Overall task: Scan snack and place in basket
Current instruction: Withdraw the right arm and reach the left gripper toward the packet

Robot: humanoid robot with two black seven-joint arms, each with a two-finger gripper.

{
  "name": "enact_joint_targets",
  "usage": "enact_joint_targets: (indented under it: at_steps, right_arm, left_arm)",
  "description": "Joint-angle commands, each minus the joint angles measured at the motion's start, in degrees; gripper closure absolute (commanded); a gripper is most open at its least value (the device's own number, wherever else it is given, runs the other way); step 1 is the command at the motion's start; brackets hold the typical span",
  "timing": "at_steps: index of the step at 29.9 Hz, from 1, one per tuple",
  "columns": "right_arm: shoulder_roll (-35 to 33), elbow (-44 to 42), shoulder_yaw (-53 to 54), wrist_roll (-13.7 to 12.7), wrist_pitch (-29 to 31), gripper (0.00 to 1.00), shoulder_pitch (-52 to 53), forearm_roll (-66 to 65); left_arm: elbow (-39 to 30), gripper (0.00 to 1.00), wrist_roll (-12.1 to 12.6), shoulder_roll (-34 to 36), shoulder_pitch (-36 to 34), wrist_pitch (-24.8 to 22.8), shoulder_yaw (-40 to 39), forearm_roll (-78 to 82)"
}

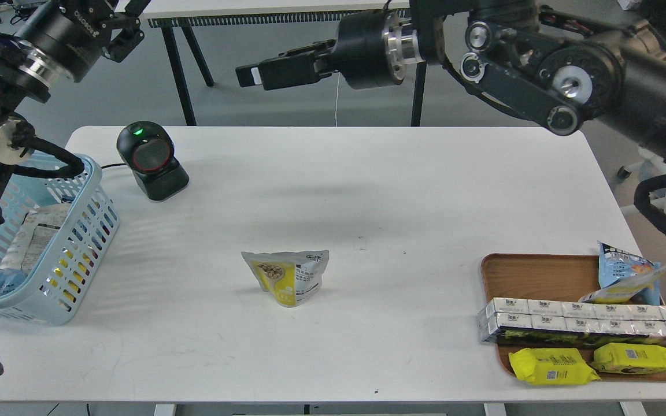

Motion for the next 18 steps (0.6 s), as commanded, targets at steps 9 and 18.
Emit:
enact_joint_targets:
  at_steps: [9, 18]
  right_arm:
    - [-10.27, -7.09, 2.98, 0.02, -0.01, 0.0, -8.33, 43.46]
    - [-18.79, -4.1, 17.47, 0.02, -0.01, 0.0, -24.93, 56.93]
  left_arm:
    - [-0.71, 0.0, 0.0, 1.55, -3.91, 0.0, -5.6, 0.1]
    - [-0.97, 0.0, 0.0, 4.9, -25.06, 0.0, 23.36, -0.08]
